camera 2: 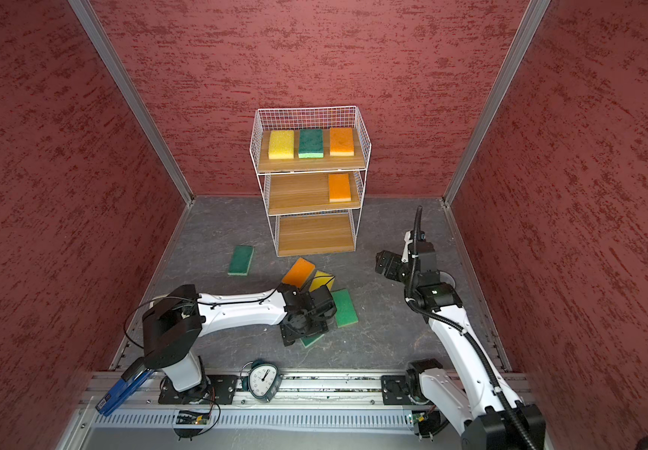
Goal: Place and organize the cleaning sponges onto the shelf
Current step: 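Lower the left gripper and close it on the dark-green pad's end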
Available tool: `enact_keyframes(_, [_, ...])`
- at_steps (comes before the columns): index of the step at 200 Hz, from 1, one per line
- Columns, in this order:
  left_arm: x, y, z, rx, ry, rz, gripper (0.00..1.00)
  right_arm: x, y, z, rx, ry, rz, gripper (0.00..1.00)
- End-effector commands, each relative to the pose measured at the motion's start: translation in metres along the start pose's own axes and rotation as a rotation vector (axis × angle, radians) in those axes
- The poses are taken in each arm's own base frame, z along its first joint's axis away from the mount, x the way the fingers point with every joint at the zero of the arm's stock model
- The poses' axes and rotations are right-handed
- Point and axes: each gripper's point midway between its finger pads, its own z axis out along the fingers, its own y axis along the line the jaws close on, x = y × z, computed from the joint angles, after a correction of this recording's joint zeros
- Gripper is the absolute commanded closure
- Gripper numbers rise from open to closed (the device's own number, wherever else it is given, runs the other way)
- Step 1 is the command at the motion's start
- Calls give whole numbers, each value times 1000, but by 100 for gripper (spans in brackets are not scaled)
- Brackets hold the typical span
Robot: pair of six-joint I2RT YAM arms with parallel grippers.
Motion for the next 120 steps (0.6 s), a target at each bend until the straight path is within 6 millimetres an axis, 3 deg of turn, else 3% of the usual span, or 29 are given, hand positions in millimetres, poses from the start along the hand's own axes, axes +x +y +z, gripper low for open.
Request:
enact_keyframes(1, [-2,-5,2,10,7,5,11,-6,4,-2,-27,-33,7,1])
enact_keyframes(120, [-13,10,13,-61,3,58,22,-4,2,-1,-21,-32,12,1])
